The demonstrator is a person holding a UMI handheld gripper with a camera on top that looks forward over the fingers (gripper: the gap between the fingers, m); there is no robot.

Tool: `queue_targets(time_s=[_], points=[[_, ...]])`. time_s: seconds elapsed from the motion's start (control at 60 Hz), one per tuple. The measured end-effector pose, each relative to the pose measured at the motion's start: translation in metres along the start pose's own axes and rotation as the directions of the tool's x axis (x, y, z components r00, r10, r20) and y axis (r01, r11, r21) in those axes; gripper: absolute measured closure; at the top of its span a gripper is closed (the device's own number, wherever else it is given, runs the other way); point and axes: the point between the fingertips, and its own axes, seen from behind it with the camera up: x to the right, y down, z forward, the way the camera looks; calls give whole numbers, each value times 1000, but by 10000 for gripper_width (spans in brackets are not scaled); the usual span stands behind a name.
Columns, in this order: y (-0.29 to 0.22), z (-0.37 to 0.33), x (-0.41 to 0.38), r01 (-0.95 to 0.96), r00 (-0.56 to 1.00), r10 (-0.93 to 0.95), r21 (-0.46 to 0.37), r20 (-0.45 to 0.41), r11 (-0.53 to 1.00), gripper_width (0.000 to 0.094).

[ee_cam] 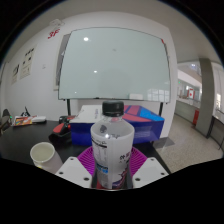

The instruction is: Pour water

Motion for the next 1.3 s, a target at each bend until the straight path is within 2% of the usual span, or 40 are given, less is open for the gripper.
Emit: queue_targets(time_s=[0.067, 0.083, 0.15, 0.283, 0.35, 0.383, 0.417, 0.483, 0.733, 1.083, 1.3], points=[[20, 6, -1, 1, 1000, -1, -38, 5, 999, 547], [15, 5, -1, 0, 1000, 0, -4, 3, 1000, 544], [19, 4, -1, -11, 1000, 11, 6, -6, 1000, 538], [21, 3, 1, -42, 999, 42, -11, -6, 999, 388], [36, 0, 5, -56, 998, 54, -106, -22, 993, 178], [39, -5, 2, -63, 998, 60, -127, -24, 990, 69], [37, -11, 4, -68, 997, 64, -132, -34, 989, 127], [27, -28, 9, -55, 997, 47, -141, -59, 989, 84], [-15, -148, -13, -64, 993, 48, -147, -109, 987, 97], [-41, -357, -93, -13, 997, 1, -153, -82, 988, 94], [-46, -422, -122, 10, 998, -18, -142, -57, 990, 95]])
